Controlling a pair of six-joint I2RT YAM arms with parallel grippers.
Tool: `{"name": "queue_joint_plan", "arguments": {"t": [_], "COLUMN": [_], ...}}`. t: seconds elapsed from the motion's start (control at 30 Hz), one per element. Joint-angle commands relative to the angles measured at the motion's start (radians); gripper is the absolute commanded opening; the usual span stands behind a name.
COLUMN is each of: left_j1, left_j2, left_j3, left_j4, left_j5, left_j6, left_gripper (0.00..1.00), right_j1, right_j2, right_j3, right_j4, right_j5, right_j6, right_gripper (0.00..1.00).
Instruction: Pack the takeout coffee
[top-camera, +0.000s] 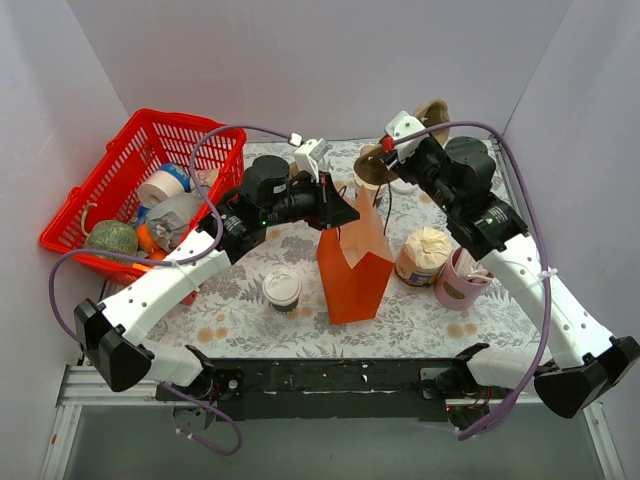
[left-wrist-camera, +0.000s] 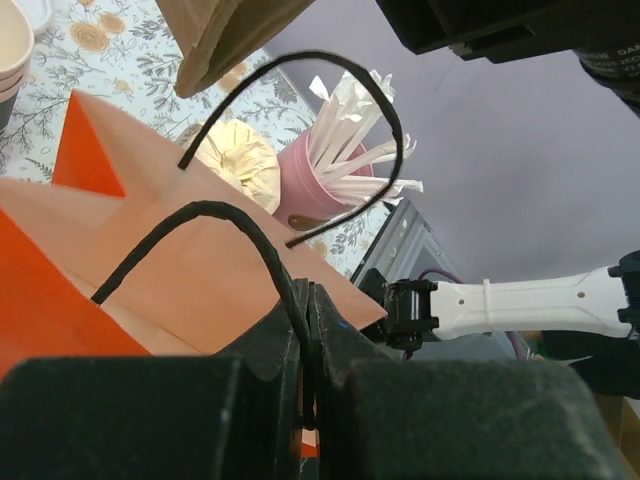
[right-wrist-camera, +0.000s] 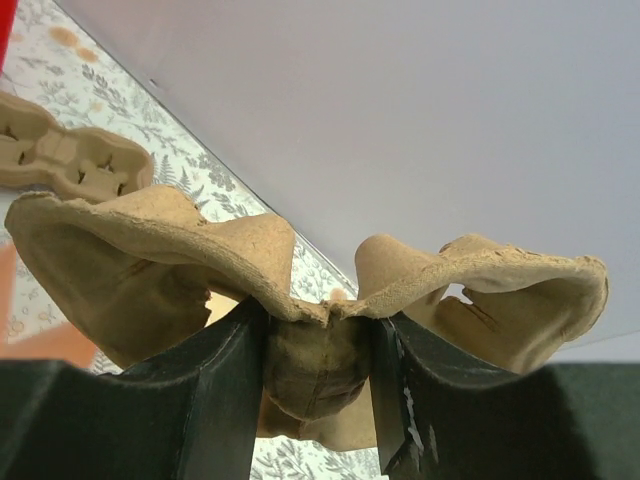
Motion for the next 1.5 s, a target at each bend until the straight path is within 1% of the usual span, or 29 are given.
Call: {"name": "queue_joint_plan", "arguments": {"t": [0.0,0.1,0.27,0.37,0.5,0.67,0.8,0.93,1.1,1.17,1.23,1.3,1.37,1.47], "left_j1": [-0.001,-0.001,-0.001,-0.001,-0.001,-0.001,-0.001,-0.001,-0.001,-0.001,-0.001,-0.001,-0.001,-0.001], "left_j2": [-0.060,-0.059,-0.028,-0.025,-0.028,-0.043,-0.051,-0.062,-0.074,-0.074,-0.082,-0.098,-0.109,-0.117], "left_j3": [-0.003,0.031,0.062,0.069,0.077,0.056,0.036,0.022,0.007,0.001,-0.018,-0.045,-0.096,-0.121], "left_j4": [0.067,0.063,0.060,0.060,0.061,0.076,0.075,0.070,0.082,0.095,0.112,0.162,0.228,0.253], "left_j5": [-0.040,-0.033,-0.019,-0.046,-0.085,-0.091,-0.106,-0.137,-0.163,-0.160,-0.178,-0.189,-0.178,-0.177], "left_j6": [-0.023,0.008,-0.004,-0.024,-0.055,-0.050,-0.046,-0.046,-0.053,-0.067,-0.078,-0.110,-0.130,-0.149], "left_gripper": [0.00,0.00,0.00,0.00,0.00,0.00,0.00,0.00,0.00,0.00,0.00,0.00,0.00,0.00], "right_j1": [-0.002,-0.002,-0.002,-0.002,-0.002,-0.002,-0.002,-0.002,-0.002,-0.001,0.019,0.051,0.093,0.134], "right_j2": [-0.059,-0.082,-0.106,-0.128,-0.138,-0.155,-0.135,-0.151,-0.155,-0.145,-0.119,-0.099,-0.091,-0.071], "right_j3": [0.030,0.019,0.010,-0.041,-0.033,-0.084,-0.101,-0.111,-0.081,-0.060,-0.038,-0.007,0.004,0.023], "right_j4": [0.161,0.217,0.096,0.103,0.056,0.033,-0.050,-0.113,-0.207,-0.255,-0.299,-0.368,-0.401,-0.460], "right_j5": [-0.026,0.007,-0.174,-0.177,-0.231,-0.231,-0.210,-0.251,-0.360,-0.407,-0.421,-0.437,-0.449,-0.469], "right_j6": [0.079,0.116,0.032,-0.002,0.015,-0.045,-0.125,-0.185,-0.219,-0.223,-0.225,-0.225,-0.232,-0.246], "right_gripper": [0.48,0.48,0.48,0.48,0.46,0.45,0.45,0.45,0.45,0.40,0.40,0.43,0.44,0.44]}}
